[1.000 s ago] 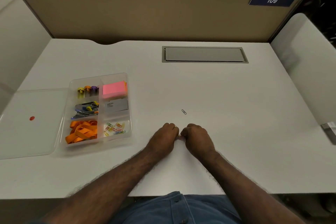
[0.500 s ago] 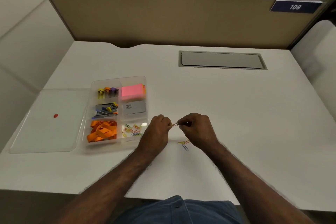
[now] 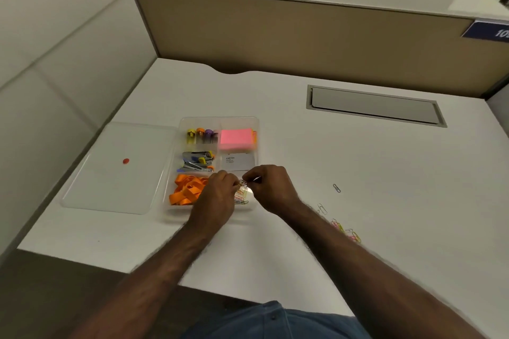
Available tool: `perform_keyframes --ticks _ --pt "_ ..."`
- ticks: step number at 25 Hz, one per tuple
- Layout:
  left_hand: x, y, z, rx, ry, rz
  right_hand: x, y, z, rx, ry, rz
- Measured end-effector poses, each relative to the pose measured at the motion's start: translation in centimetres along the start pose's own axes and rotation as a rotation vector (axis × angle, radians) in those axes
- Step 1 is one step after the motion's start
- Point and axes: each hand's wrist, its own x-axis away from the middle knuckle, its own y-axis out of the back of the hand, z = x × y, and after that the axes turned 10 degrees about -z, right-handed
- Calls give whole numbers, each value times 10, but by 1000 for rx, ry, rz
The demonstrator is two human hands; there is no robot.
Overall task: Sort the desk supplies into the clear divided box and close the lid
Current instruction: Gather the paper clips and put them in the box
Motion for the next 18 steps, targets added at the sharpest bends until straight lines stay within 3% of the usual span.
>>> perform_keyframes --ticks 8,12,18 --pt "-1 -2 -8 -22 -33 4 1 20 -11 2 -66 -23" --pt "7 -14 -44 111 -214 -61 23 55 -48 -2 -168 -82" --pt "24 -54 -94 238 -396 121 68 107 -121 152 -367 -73"
